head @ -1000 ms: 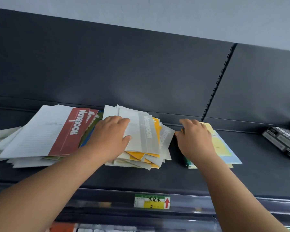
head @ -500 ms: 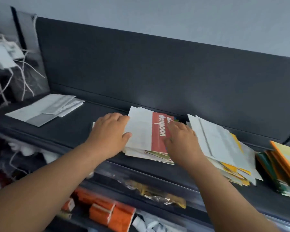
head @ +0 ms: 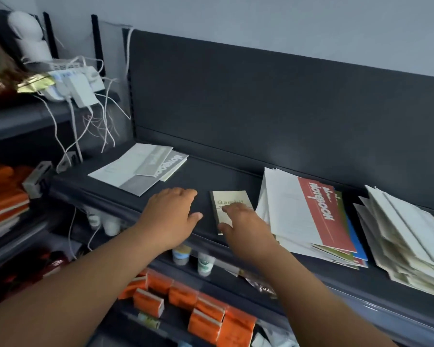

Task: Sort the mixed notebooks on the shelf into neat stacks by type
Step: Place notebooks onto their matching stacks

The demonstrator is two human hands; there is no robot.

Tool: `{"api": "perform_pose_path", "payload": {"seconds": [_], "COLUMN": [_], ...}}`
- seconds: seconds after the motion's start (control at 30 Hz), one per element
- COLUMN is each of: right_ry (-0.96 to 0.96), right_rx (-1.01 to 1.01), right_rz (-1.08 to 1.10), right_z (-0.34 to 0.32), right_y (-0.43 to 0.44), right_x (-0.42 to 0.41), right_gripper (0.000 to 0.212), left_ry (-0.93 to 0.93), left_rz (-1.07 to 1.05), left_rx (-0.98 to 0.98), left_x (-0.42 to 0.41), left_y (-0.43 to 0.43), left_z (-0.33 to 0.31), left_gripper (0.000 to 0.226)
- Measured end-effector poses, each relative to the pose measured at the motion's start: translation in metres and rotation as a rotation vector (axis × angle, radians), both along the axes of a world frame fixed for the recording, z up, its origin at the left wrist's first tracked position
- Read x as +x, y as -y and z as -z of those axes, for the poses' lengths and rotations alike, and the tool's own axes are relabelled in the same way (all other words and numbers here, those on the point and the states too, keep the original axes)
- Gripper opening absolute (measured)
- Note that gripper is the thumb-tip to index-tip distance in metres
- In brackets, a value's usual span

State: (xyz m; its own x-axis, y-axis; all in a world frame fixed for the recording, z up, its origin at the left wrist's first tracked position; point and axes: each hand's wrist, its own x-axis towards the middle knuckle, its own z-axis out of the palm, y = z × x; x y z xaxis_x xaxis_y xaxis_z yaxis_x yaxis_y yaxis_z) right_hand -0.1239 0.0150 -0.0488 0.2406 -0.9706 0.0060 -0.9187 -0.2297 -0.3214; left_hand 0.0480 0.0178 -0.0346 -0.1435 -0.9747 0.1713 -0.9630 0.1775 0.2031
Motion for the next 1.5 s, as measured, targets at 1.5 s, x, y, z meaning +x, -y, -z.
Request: {"api": "perform_pose_path", "payload": {"seconds": [1.5], "right_ry": [1.081], "right_rx": [0.18], "right_rz": [0.421], "right_z": [-0.008], "right_y": [0.074], "right_x": [0.007], "right_gripper": [0.056], "left_ry": [-1.512], "left_rz": [-0.522], "left_rx": [0.308], "left_x": [-0.017], "left_y": [0.078], "left_z": [0.013], "left_gripper": [0.048]}}
